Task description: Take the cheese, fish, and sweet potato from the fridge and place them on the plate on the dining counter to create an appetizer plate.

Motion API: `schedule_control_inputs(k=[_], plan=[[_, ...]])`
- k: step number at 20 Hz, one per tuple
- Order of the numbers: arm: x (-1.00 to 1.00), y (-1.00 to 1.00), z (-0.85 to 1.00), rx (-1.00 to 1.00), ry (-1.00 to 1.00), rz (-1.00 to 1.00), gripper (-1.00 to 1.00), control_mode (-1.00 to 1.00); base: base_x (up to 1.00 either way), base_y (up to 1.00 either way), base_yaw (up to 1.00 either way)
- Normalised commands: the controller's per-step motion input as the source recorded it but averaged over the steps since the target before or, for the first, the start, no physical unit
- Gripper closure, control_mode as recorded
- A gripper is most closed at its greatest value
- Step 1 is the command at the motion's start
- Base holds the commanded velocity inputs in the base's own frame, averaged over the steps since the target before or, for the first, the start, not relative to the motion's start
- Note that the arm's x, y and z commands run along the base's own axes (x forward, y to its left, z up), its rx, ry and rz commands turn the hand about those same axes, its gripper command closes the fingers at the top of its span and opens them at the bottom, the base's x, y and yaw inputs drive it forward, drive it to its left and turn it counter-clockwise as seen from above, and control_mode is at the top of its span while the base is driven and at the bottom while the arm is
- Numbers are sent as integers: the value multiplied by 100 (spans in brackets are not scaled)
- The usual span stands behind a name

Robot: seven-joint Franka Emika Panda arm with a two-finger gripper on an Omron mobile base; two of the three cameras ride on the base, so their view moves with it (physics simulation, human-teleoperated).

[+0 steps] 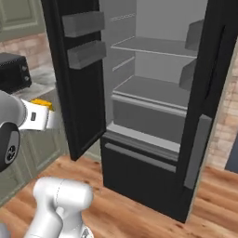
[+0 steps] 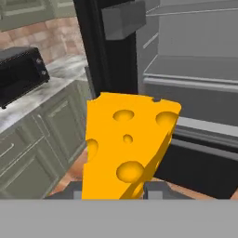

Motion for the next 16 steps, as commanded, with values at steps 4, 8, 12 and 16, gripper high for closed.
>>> schedule_control_inputs(k=[4,8,12,16], plan=[[0,0,0,0,0,0,100,100,-27,2,72],[0,0,0,0,0,0,100,100,-22,0,78],[0,0,0,0,0,0,100,100,-69,0,77],[0,0,0,0,0,0,100,100,-93,-2,72]])
